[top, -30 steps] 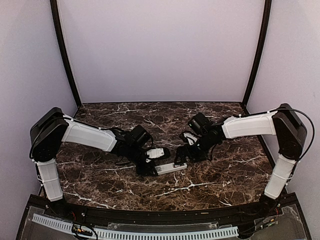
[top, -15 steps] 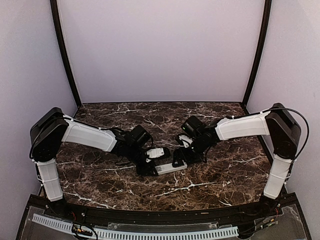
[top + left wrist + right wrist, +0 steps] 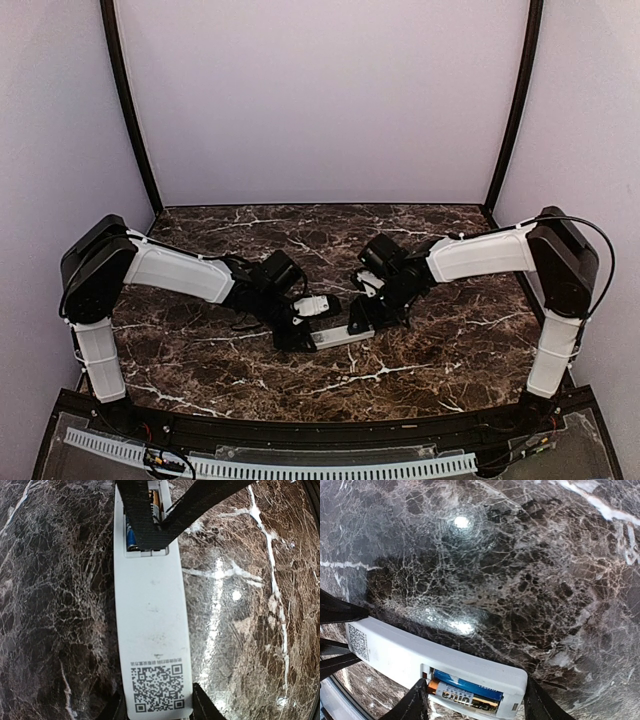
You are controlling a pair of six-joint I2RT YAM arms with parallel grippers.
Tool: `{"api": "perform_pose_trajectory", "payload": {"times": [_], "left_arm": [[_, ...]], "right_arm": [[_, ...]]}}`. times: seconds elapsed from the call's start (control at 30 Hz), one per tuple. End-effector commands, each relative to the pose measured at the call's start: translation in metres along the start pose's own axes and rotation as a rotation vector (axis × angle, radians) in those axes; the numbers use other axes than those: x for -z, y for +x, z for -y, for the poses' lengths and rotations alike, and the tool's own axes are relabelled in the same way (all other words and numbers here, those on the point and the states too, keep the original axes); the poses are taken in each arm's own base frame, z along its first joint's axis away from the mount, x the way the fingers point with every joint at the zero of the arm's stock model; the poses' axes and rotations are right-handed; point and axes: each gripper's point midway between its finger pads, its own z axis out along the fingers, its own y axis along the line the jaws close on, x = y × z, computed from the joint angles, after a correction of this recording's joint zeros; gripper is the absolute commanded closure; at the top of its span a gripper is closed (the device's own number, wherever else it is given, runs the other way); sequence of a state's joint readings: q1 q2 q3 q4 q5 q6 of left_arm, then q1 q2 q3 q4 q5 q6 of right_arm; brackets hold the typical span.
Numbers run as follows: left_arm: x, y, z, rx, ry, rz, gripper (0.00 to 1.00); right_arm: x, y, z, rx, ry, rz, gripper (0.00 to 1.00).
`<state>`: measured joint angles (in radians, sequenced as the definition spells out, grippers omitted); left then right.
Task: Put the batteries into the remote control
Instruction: Load the battery into the battery compartment.
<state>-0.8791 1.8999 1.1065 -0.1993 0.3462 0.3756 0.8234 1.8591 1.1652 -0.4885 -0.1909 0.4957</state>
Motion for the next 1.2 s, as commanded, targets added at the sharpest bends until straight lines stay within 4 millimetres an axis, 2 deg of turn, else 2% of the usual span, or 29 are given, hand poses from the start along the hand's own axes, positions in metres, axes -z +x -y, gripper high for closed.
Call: {"api": "perform_pose_trajectory", "payload": {"times": [0.0,0.1,0.23,0.3,0.37,0.47,0.57,0.7,0.93,1.03,1.17], "left_arm": [[-0.015,0.033,0.009,0.039,0.033,-0.120,0.72],[-0.015,0.033,0.010,0.040,0.034,-0.122,0.72],[-0.015,0.033,0.010,0.041,0.033,-0.122,0.72],[-0.015,0.033,0.010,0.041,0.034,-0.122,0.72],[-0.015,0.033,0.009,0.041,0.033,-0.122,0.72],[-0.015,0.033,0.009,0.040,0.033,-0.123,0.71],[-0.015,0.033,0.009,0.039,0.034,-0.124,0.71],[-0.015,0.034,0.010,0.038,0.035,-0.125,0.71],[-0.015,0.033,0.010,0.037,0.036,-0.123,0.70],[-0.015,0.033,0.010,0.037,0.037,-0.123,0.70],[-0.015,0.033,0.010,0.037,0.036,-0.123,0.70]], "right_arm": [[-0.010,0.012,0.024,-0.014,0.125,-0.038,0.45],[-0.013,0.016,0.032,-0.011,0.166,-0.052,0.50],[-0.018,0.025,0.047,0.004,0.229,-0.088,0.50],[-0.020,0.031,0.053,0.015,0.259,-0.112,0.46],[-0.019,0.030,0.057,0.033,0.283,-0.115,0.37],[-0.014,0.020,0.048,0.065,0.257,-0.102,0.26],[-0.008,0.008,0.029,0.091,0.179,-0.082,0.20],[0.010,-0.010,0.003,0.139,0.087,-0.030,0.15],[0.053,-0.030,-0.016,0.186,0.018,0.052,0.13],[0.064,-0.035,-0.022,0.176,-0.025,0.081,0.17],[0.058,-0.030,-0.032,0.124,-0.122,0.057,0.50]]}}
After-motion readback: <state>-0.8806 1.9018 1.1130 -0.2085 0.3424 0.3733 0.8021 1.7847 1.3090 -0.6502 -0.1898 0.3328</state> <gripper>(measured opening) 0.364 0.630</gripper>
